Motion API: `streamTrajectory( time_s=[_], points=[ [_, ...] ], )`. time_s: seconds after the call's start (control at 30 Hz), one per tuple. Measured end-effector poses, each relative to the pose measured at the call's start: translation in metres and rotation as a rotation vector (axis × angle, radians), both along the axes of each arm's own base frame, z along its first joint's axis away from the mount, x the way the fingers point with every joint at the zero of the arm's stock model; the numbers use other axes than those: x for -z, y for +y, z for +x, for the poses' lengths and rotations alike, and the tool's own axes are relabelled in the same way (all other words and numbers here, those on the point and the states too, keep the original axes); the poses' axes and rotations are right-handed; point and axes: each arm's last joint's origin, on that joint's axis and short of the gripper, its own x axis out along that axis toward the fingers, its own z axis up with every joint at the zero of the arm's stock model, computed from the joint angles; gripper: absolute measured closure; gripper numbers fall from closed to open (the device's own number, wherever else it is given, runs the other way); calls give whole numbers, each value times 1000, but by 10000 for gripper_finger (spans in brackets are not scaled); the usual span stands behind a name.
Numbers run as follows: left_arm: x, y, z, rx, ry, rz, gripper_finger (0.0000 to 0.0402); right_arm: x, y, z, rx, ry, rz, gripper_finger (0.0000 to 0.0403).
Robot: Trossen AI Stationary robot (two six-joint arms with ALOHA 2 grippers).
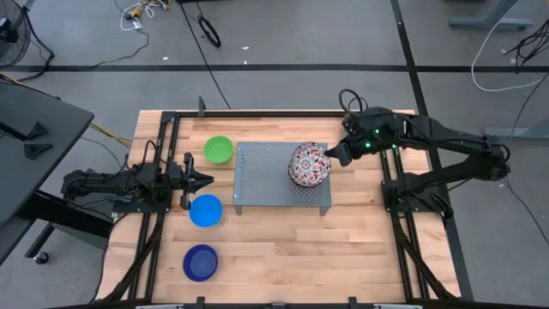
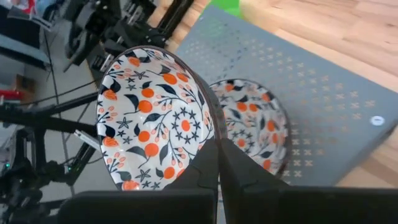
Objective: Pick & Place Mini bowls
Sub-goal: Stack the white patterned bowl on top of the other white patterned bowls on the shelf
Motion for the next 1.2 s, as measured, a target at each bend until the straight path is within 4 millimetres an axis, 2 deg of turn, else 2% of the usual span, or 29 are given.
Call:
streamTrajectory(
  time_s=[0.3, 0.7, 1.2],
  points=[
    [0, 0, 0, 0, 0, 0, 358, 11, -16, 5, 1, 79, 54, 403],
    [0, 0, 0, 0, 0, 0, 358, 25, -21, 22, -40, 137, 83, 403],
    [0, 0, 0, 0, -1, 0, 358, 32, -28, 20, -24, 211, 85, 403]
  ],
)
